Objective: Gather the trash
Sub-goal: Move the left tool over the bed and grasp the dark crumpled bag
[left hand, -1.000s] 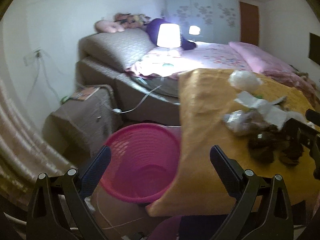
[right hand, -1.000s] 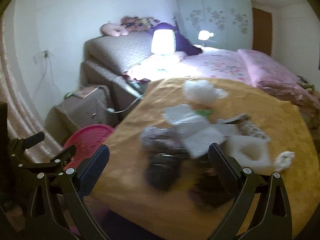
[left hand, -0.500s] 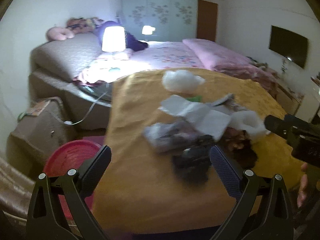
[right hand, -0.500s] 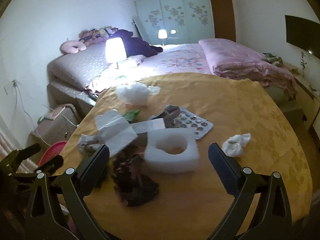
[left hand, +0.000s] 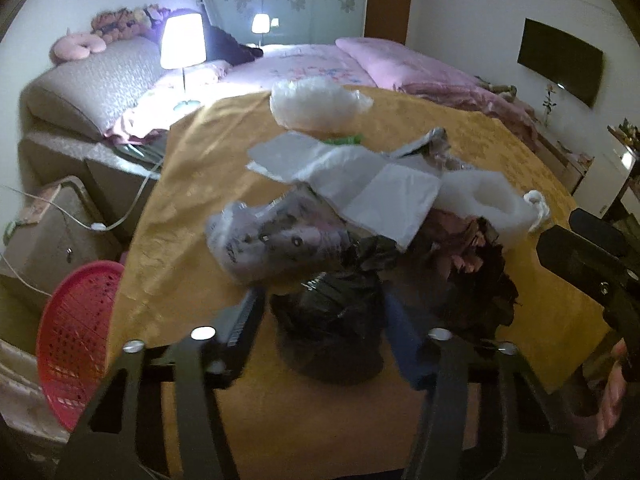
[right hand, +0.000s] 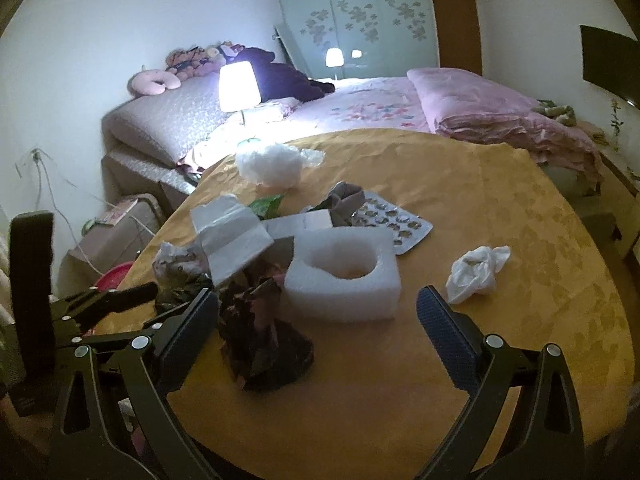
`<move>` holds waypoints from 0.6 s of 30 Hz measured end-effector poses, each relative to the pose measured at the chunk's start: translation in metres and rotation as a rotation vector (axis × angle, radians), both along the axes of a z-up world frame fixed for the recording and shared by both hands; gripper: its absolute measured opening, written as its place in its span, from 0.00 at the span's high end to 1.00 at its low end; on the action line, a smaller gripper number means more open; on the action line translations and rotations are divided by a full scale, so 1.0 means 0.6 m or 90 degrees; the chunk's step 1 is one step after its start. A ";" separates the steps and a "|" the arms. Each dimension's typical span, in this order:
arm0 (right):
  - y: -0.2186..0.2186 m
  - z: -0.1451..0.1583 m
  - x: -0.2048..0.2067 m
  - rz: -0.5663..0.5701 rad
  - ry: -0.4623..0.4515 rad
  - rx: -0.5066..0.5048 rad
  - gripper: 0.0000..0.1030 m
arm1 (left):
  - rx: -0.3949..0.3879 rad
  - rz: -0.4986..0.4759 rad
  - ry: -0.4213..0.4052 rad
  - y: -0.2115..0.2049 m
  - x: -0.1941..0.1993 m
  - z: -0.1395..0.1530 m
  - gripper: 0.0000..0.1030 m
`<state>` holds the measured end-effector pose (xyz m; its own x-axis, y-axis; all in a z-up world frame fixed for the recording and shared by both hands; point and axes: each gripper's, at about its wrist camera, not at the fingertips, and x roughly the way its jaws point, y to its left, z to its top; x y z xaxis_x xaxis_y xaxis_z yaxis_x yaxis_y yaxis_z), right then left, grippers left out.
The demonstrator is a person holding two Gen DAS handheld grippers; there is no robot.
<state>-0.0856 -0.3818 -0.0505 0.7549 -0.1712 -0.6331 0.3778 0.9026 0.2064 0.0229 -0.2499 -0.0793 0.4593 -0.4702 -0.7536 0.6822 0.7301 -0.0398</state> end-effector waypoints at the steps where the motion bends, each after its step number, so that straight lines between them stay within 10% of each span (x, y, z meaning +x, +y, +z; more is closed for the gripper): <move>1: 0.001 -0.002 0.000 0.002 0.002 0.001 0.07 | -0.002 0.001 0.006 0.000 0.001 -0.003 0.57; 18: 0.033 -0.035 0.022 0.059 0.035 0.011 0.07 | 0.006 0.031 -0.046 0.028 -0.019 0.022 0.66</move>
<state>-0.0726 -0.3620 -0.0718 0.7306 -0.0910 -0.6767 0.3047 0.9304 0.2038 0.0115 -0.2330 -0.0659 0.5345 -0.4391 -0.7221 0.6467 0.7626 0.0149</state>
